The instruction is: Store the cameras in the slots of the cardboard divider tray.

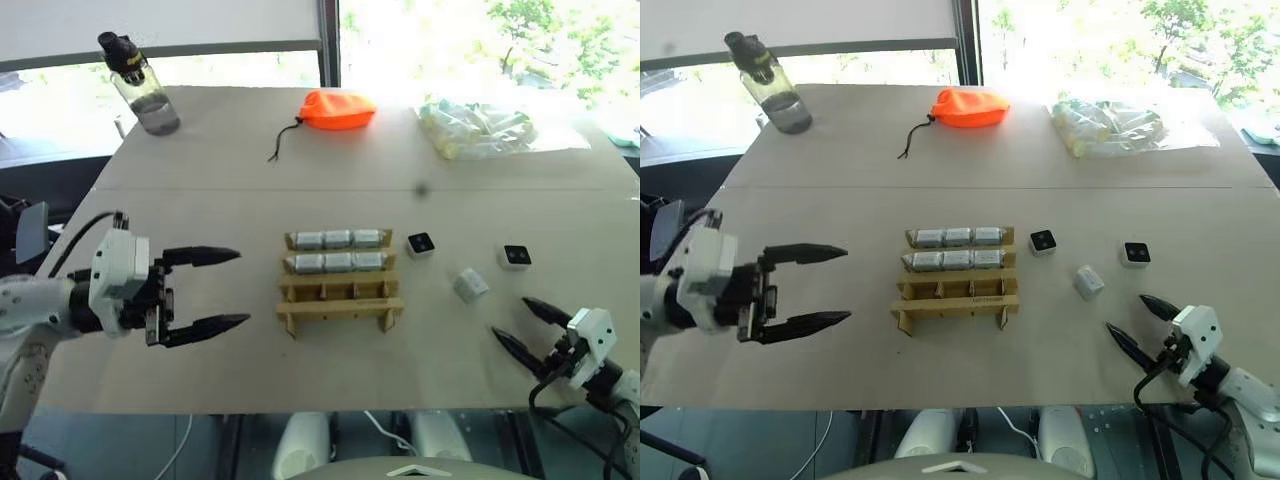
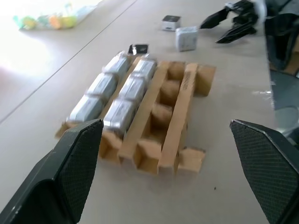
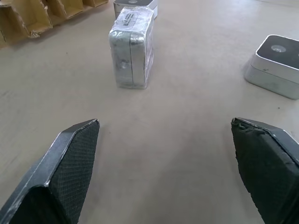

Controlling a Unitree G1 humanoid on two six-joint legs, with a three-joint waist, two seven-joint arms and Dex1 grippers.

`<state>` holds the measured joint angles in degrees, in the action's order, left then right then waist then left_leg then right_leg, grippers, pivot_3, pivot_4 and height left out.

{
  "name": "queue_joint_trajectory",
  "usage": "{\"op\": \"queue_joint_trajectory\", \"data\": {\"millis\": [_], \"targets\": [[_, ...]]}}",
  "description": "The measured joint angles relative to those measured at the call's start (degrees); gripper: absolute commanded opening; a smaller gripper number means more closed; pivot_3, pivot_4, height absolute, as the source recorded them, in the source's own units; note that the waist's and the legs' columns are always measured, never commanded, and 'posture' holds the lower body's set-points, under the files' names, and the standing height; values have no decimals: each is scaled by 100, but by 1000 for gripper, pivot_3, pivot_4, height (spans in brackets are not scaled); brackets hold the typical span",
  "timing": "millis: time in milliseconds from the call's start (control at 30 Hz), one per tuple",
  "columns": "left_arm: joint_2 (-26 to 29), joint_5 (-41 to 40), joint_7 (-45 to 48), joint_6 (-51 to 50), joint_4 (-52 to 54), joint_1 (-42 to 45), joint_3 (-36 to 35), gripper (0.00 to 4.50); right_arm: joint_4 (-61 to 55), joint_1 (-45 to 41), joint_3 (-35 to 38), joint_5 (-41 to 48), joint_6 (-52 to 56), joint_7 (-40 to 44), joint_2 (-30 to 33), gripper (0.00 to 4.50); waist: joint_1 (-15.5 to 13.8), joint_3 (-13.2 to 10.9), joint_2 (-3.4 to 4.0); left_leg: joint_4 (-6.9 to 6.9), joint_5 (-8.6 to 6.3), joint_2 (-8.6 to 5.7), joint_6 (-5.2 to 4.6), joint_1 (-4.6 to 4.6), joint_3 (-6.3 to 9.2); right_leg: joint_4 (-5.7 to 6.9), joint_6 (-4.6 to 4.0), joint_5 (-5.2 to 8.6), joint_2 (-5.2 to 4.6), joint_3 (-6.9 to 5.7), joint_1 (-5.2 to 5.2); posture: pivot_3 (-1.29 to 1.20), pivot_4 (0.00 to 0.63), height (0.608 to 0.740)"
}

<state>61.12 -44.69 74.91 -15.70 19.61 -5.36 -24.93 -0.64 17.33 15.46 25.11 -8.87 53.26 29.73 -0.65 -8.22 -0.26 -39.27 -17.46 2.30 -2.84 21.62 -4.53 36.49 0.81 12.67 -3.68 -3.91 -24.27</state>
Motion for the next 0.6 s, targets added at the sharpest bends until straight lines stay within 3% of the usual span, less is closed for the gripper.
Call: {"op": "queue_joint_trajectory", "data": {"millis": [300, 600], "targets": [[205, -172, 114, -612, 233, 724, 46, 4500, -669, -26, -260, -42, 332, -530, -322, 4474, -6, -5, 3, 0, 2, 0, 4, -5, -7, 5, 14, 8, 2, 4, 0, 0, 150, 740], [149, -135, 185, -670, 244, 740, 80, 4500, -1224, -156, -403, -45, 856, -1007, -389, 4474, -14, -6, 1, 0, 5, -1, 9, -5, -7, 5, 12, 7, 2, 3, 0, 0, 150, 740]]}}
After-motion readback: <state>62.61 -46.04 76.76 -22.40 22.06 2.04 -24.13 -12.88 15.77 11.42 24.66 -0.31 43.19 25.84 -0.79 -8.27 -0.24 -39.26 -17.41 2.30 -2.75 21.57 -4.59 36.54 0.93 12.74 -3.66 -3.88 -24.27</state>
